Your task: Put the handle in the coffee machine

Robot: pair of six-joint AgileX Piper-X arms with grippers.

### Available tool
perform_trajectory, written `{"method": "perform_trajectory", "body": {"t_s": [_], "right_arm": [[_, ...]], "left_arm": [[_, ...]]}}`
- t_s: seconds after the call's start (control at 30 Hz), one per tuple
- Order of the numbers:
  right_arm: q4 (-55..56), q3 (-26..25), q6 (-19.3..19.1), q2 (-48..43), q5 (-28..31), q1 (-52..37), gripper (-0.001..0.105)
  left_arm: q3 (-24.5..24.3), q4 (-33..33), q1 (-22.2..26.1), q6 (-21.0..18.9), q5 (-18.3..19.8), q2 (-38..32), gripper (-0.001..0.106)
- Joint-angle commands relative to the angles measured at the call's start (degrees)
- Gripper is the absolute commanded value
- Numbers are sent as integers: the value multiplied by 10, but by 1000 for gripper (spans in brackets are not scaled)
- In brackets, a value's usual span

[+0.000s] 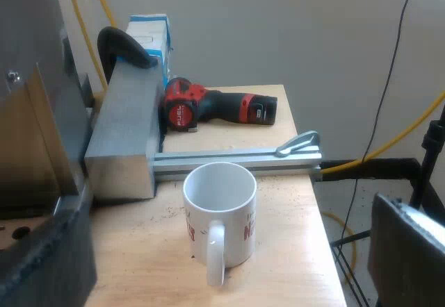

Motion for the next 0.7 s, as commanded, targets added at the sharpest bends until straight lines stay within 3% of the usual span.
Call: {"method": "perform_trajectory", "body": {"t_s": [0.03,0.2,0.27,0.37,0.47,0.7], "right_arm": [[-8,2,-6,-26,0,-3,82],[-8,25,-6,-26,-21,-3,82],[-8,47,-6,-26,-81,-3,82],[-8,69,-6,-26,-125,-3,82],[-8,86,-6,-26,-130,-3,82],[-8,133,-6,-26,-128,-3,82]], "left_arm": [[29,-45,1,-12,-2,-79,95],[81,-121,1,-29,-3,-79,95],[125,-174,1,-70,-25,-79,95],[158,-196,1,-78,-56,-78,95],[178,-200,1,-78,-75,-78,95],[243,-254,1,-79,-75,-78,95]]}}
